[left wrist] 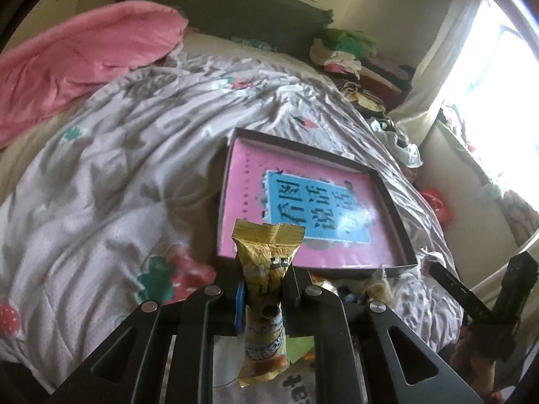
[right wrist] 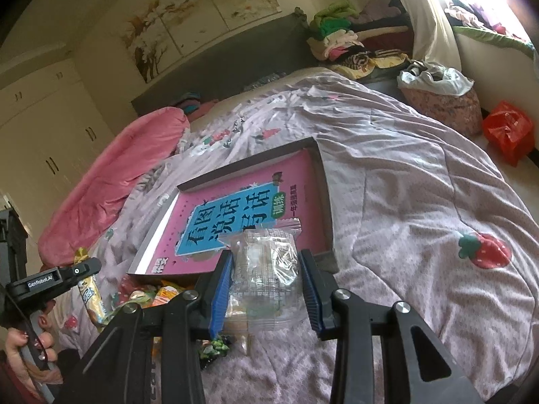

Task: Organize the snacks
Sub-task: 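Close left gripper on the yellow snack stick while right gripper grasps the clear cookie bag, then carry the snack stick with left gripper over the tray while right gripper carries the cookie bag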

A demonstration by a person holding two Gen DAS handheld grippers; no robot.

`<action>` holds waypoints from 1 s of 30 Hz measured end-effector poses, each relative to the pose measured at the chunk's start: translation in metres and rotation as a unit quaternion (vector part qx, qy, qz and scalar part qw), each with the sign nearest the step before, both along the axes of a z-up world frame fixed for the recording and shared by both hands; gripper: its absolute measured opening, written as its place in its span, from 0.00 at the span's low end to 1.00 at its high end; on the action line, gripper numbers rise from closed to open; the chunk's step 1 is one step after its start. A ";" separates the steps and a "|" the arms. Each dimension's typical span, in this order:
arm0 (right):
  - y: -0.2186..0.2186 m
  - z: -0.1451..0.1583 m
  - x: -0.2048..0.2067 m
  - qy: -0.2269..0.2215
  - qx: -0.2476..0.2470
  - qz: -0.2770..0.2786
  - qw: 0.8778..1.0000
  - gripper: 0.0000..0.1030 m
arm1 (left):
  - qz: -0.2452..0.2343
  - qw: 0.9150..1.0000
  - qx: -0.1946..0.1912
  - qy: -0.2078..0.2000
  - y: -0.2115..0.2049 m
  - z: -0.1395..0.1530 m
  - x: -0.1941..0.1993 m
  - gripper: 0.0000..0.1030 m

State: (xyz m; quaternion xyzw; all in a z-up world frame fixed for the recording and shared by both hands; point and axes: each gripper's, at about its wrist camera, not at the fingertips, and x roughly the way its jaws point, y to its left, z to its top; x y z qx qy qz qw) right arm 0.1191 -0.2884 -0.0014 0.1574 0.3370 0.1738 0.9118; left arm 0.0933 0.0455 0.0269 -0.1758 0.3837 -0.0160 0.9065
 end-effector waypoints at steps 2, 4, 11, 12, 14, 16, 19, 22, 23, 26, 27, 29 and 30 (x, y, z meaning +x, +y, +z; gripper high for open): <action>0.001 0.002 0.002 -0.004 -0.001 0.002 1.000 0.38 | -0.006 1.000 -0.001 0.000 -0.005 0.002 0.003 0.16; 0.003 0.003 0.003 -0.006 -0.002 0.002 1.000 0.38 | -0.010 1.000 -0.002 -0.002 -0.008 0.004 0.006 0.16; 0.007 0.008 0.013 -0.013 0.002 0.006 1.000 0.38 | -0.024 1.000 -0.016 -0.012 -0.016 0.020 0.012 0.15; 0.009 0.008 0.015 -0.014 0.003 0.007 1.000 0.38 | -0.024 0.999 -0.019 -0.013 -0.016 0.023 0.015 0.15; 0.011 0.010 0.019 -0.017 0.006 0.009 1.000 0.38 | -0.023 0.999 -0.016 -0.018 -0.018 0.026 0.020 0.15; 0.013 0.012 0.024 -0.021 0.007 0.010 1.000 0.38 | -0.022 0.999 -0.014 -0.021 -0.019 0.028 0.025 0.16; 0.015 0.013 0.032 -0.024 0.010 0.011 1.000 0.38 | -0.022 0.999 -0.014 -0.025 -0.019 0.028 0.035 0.16; 0.016 0.011 0.039 -0.022 0.011 0.012 1.000 0.38 | -0.020 0.999 -0.017 -0.030 -0.019 0.028 0.042 0.16; 0.016 0.009 0.043 -0.020 0.010 0.011 1.000 0.38 | -0.020 0.999 -0.019 -0.034 -0.019 0.027 0.044 0.16; 0.017 0.003 0.050 -0.014 0.009 0.010 1.000 0.38 | -0.018 0.999 -0.018 -0.040 -0.015 0.025 0.055 0.16; 0.017 0.001 0.053 -0.011 0.007 0.010 1.000 0.38 | -0.018 0.999 -0.018 -0.040 -0.015 0.024 0.059 0.16; 0.018 -0.005 0.058 -0.006 0.002 0.009 1.000 0.38 | -0.015 0.999 -0.019 -0.037 -0.012 0.021 0.068 0.16; 0.018 -0.007 0.059 -0.006 0.000 0.008 1.000 0.38 | -0.013 0.999 -0.019 -0.037 -0.010 0.020 0.070 0.16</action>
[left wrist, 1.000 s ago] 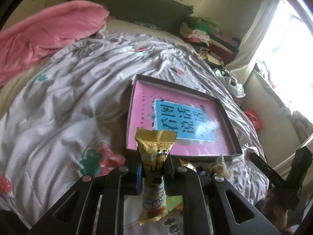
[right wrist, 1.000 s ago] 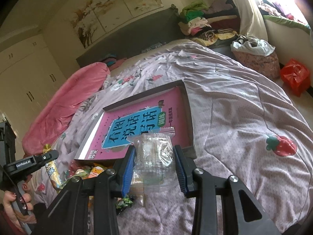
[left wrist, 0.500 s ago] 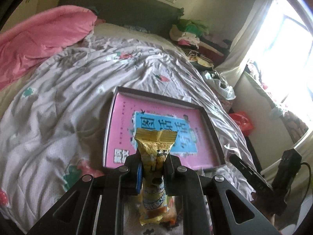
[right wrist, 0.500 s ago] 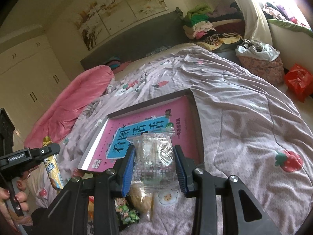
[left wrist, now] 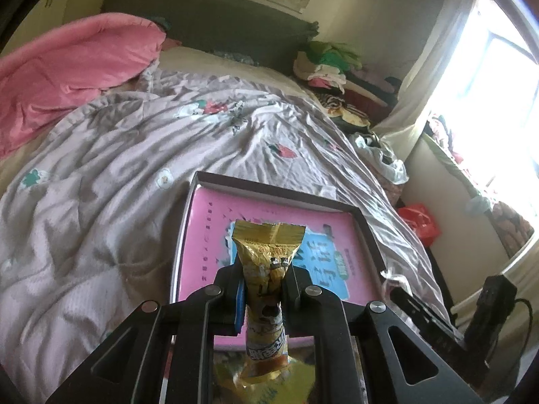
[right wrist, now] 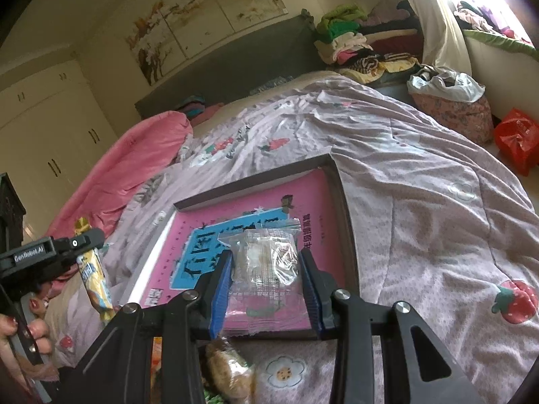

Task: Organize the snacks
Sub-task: 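Carry the snack stick with left gripper over the tray while right gripper carries the cookie bag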

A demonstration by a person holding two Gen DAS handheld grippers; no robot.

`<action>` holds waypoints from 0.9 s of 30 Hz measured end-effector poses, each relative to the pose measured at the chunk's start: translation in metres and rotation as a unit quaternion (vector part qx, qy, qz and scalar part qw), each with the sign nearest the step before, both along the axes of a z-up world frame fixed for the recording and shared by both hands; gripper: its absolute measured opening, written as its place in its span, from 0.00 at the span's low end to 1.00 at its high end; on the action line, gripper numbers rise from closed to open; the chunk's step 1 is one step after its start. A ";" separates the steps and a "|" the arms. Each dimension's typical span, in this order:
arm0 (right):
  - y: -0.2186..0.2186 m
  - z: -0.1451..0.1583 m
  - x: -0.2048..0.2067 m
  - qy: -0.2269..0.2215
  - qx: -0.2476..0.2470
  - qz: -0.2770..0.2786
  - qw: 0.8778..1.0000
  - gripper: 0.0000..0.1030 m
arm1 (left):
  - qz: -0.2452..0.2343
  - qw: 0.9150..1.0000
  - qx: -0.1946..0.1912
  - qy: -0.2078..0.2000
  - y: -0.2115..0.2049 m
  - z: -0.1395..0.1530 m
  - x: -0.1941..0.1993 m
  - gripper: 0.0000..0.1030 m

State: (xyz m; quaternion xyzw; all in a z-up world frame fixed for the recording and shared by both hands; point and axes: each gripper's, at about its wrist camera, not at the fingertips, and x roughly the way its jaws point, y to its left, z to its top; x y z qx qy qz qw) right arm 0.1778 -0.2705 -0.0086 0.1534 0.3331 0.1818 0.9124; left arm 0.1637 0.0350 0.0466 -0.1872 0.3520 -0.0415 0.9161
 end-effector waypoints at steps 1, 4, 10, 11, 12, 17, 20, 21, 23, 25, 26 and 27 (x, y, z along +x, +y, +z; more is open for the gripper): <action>0.001 -0.003 0.002 0.000 -0.006 0.000 1.000 0.38 | 0.001 1.000 0.001 0.001 0.001 -0.002 0.003 0.16; 0.004 -0.007 0.006 0.000 -0.018 0.001 1.000 0.38 | 0.008 1.000 0.004 0.004 0.005 -0.006 0.014 0.16; 0.009 -0.014 0.014 0.000 -0.034 0.002 0.999 0.38 | 0.012 1.000 0.020 0.019 0.003 -0.019 0.031 0.16; 0.010 -0.016 0.017 -0.001 -0.040 0.002 0.999 0.38 | 0.009 0.999 0.022 0.023 0.002 -0.022 0.033 0.16; 0.011 -0.017 0.017 -0.001 -0.042 0.002 0.999 0.38 | 0.008 0.999 0.022 0.025 0.001 -0.024 0.035 0.16; 0.012 -0.023 0.021 0.001 -0.052 0.003 0.999 0.38 | 0.004 0.998 0.036 0.047 -0.006 -0.040 0.041 0.16; 0.011 -0.027 0.024 0.006 -0.059 0.001 0.998 0.38 | 0.002 0.998 0.042 0.056 -0.009 -0.046 0.042 0.16; 0.011 -0.027 0.024 0.007 -0.061 -0.001 0.998 0.38 | 0.002 0.997 0.044 0.057 -0.010 -0.047 0.042 0.16; 0.012 -0.028 0.023 0.005 -0.070 0.000 0.998 0.38 | 0.002 0.997 0.044 0.062 -0.011 -0.049 0.043 0.16; 0.014 -0.029 0.023 0.002 -0.080 0.000 0.997 0.38 | 0.002 0.997 0.045 0.065 -0.011 -0.051 0.044 0.16; 0.015 -0.029 0.023 0.001 -0.084 0.000 0.996 0.38 | 0.003 0.997 0.045 0.066 -0.011 -0.052 0.045 0.16; 0.016 -0.029 0.022 0.000 -0.087 0.000 0.996 0.38 | 0.002 0.997 0.045 0.067 -0.011 -0.053 0.045 0.16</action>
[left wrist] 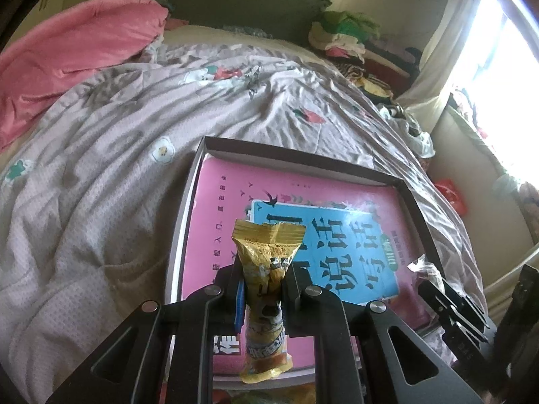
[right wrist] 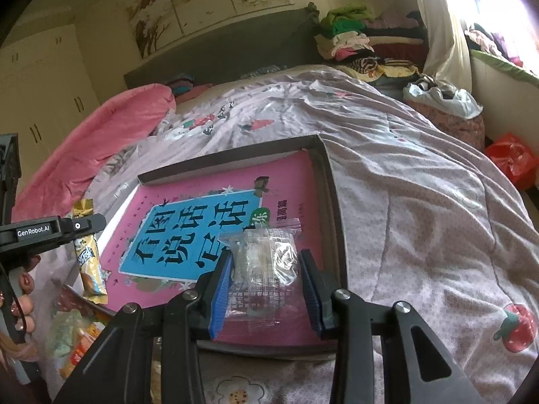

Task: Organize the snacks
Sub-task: 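Carry the snack stick with left gripper over the tray while right gripper carries the cookie bag, then open left gripper onto the book in the tray while right gripper releases the cookie bag there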

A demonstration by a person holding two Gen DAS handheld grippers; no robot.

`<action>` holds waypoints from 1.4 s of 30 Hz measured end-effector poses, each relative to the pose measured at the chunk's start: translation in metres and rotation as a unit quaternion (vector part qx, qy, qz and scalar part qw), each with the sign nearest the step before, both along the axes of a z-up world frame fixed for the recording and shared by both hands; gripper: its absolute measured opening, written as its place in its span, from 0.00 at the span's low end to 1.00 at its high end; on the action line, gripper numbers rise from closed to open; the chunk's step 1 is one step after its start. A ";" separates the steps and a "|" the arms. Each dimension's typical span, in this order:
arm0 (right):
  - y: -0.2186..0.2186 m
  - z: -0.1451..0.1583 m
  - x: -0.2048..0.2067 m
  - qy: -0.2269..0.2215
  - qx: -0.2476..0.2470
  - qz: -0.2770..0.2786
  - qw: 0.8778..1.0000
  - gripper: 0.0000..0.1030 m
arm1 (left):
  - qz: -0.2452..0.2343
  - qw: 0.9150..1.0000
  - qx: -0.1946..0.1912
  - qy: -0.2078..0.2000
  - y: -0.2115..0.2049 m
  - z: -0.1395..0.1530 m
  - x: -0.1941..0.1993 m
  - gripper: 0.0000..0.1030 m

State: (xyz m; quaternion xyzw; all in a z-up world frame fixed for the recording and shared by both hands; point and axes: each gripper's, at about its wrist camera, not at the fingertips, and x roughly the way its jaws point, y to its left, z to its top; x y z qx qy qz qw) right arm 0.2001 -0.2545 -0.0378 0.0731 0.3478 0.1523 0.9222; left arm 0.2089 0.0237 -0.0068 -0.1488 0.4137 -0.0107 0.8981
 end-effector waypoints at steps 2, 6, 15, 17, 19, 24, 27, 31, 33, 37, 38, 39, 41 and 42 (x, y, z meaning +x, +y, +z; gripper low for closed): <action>0.001 0.000 0.000 -0.002 -0.006 0.001 1.000 0.38 | 0.001 1.000 0.001 0.002 -0.001 -0.002 0.001 0.16; 0.001 -0.001 0.000 -0.003 -0.007 0.002 1.000 0.39 | 0.002 1.000 0.000 0.007 0.000 -0.005 0.001 0.16; 0.002 0.000 -0.001 0.000 0.001 0.008 1.000 0.39 | 0.003 1.000 0.003 0.012 0.000 -0.008 0.000 0.16; 0.001 0.000 -0.002 0.001 0.005 0.011 1.000 0.39 | 0.003 1.000 0.004 0.013 0.001 -0.010 0.000 0.16; 0.001 -0.001 -0.002 0.002 0.007 0.013 1.000 0.39 | 0.002 1.000 0.001 0.014 0.000 -0.010 0.000 0.17; -0.002 0.000 -0.004 0.004 0.016 0.016 1.000 0.43 | -0.001 1.000 -0.001 0.015 0.000 -0.013 -0.002 0.18; -0.002 0.000 -0.004 0.004 0.019 0.015 1.000 0.44 | 0.000 1.000 -0.004 0.016 0.000 -0.013 -0.005 0.19; -0.005 0.001 -0.006 0.004 0.024 0.015 1.000 0.45 | -0.001 1.000 -0.009 0.018 0.000 -0.013 -0.009 0.23; -0.006 0.001 -0.007 0.004 0.025 0.015 1.000 0.46 | -0.002 1.000 -0.008 0.019 -0.001 -0.012 -0.011 0.29; -0.006 0.002 -0.008 0.002 0.026 0.014 1.000 0.48 | -0.006 1.000 -0.007 0.017 -0.004 -0.008 -0.016 0.37; -0.007 0.003 -0.008 0.002 0.026 0.013 1.000 0.49 | -0.007 1.000 -0.007 0.015 -0.004 -0.006 -0.017 0.38; -0.007 0.004 -0.009 0.001 0.026 0.013 1.000 0.49 | -0.008 1.000 -0.007 0.014 -0.005 -0.005 -0.019 0.39; -0.009 0.006 -0.010 -0.003 0.029 0.012 1.000 0.49 | -0.011 1.000 -0.008 0.013 -0.005 -0.002 -0.022 0.45; -0.010 0.007 -0.010 -0.004 0.030 0.011 0.999 0.51 | -0.011 1.000 -0.008 0.012 -0.006 -0.001 -0.023 0.47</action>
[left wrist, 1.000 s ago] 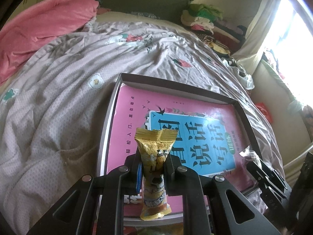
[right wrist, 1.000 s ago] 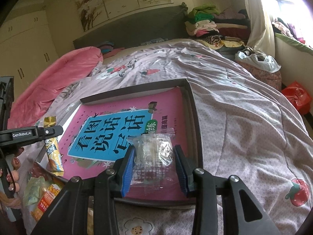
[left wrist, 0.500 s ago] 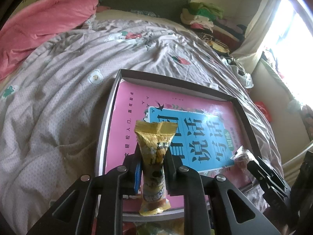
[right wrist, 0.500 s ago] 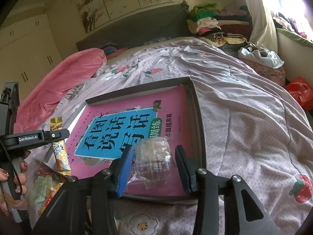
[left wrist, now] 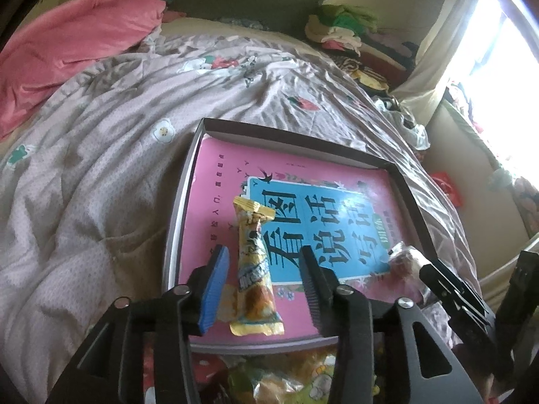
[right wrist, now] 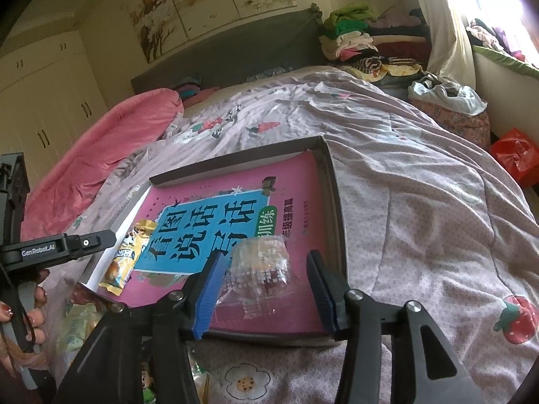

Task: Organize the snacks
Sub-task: 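Open left gripper onto the book in the tray while right gripper releases the cookie bag there, then withdraw both grippers from the tray back toward the snack pile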

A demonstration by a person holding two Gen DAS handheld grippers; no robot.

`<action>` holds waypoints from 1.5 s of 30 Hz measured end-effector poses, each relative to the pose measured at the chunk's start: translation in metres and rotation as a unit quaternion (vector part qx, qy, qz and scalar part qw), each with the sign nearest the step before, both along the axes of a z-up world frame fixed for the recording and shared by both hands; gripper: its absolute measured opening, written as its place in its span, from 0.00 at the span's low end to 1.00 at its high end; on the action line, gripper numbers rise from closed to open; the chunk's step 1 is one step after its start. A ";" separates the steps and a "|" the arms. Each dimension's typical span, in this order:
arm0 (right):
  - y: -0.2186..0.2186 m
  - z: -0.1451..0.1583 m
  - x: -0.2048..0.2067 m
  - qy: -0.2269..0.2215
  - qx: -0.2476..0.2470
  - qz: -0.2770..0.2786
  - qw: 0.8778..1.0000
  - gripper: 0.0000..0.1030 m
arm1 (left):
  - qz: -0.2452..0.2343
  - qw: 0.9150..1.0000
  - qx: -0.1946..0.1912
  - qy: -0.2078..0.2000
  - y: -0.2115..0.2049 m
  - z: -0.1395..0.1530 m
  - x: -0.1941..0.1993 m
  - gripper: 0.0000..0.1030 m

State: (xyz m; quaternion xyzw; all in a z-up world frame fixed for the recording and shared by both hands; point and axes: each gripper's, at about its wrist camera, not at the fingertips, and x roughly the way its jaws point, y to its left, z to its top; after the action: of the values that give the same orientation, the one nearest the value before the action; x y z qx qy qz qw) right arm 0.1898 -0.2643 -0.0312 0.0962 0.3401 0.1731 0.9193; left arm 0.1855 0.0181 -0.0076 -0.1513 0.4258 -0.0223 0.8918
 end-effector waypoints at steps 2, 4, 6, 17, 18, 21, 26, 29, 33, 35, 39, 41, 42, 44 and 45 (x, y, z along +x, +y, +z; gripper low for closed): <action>-0.001 0.002 -0.001 -0.004 0.003 -0.002 1.000 0.53 | -0.001 1.000 0.000 -0.002 0.000 0.002 -0.002 0.48; -0.003 0.003 -0.002 -0.006 0.005 -0.002 1.000 0.54 | -0.004 1.000 -0.001 -0.003 -0.001 0.005 -0.005 0.49; -0.003 0.005 -0.004 -0.008 0.008 -0.003 1.000 0.54 | -0.007 1.000 -0.002 -0.005 -0.002 0.008 -0.009 0.51; -0.004 0.018 -0.016 -0.026 0.016 0.004 1.000 0.58 | -0.017 1.000 -0.009 -0.018 -0.001 0.023 -0.030 0.64; -0.004 0.018 -0.017 -0.028 0.016 0.005 0.999 0.59 | -0.017 1.000 -0.005 -0.021 -0.001 0.026 -0.033 0.64; -0.003 0.022 -0.021 -0.035 0.013 0.007 0.999 0.60 | -0.017 1.000 -0.006 -0.024 0.001 0.029 -0.037 0.65; -0.003 0.026 -0.025 -0.040 0.011 0.009 0.999 0.62 | -0.012 0.999 -0.004 -0.030 0.006 0.033 -0.045 0.69; -0.003 0.029 -0.027 -0.041 0.012 0.009 0.999 0.63 | -0.010 0.999 -0.006 -0.032 0.011 0.035 -0.050 0.70; -0.002 0.031 -0.030 -0.042 0.013 0.012 0.999 0.63 | -0.007 0.999 -0.010 -0.030 0.017 0.035 -0.055 0.71; -0.001 0.033 -0.033 -0.044 0.014 0.014 0.999 0.64 | -0.008 0.999 -0.012 -0.029 0.019 0.034 -0.057 0.71; 0.001 0.036 -0.037 -0.046 0.012 0.018 0.999 0.65 | -0.013 0.999 -0.016 -0.026 0.020 0.033 -0.062 0.71; 0.002 0.038 -0.039 -0.045 0.012 0.019 0.999 0.65 | -0.020 0.999 -0.016 -0.026 0.018 0.033 -0.066 0.71; 0.002 0.038 -0.040 -0.045 0.013 0.020 0.999 0.65 | -0.024 0.999 -0.015 -0.025 0.017 0.033 -0.067 0.71; 0.003 0.040 -0.043 -0.045 0.013 0.021 0.999 0.65 | -0.032 0.999 -0.014 -0.024 0.013 0.033 -0.069 0.71; 0.003 0.040 -0.044 -0.044 0.013 0.022 0.999 0.66 | -0.038 0.999 -0.012 -0.023 0.011 0.032 -0.071 0.71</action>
State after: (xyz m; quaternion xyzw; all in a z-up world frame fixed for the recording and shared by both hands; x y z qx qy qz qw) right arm 0.1458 -0.2610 0.0086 0.0928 0.2989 0.2016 0.9281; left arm 0.1140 0.0289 0.0247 -0.1453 0.4104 -0.0651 0.8979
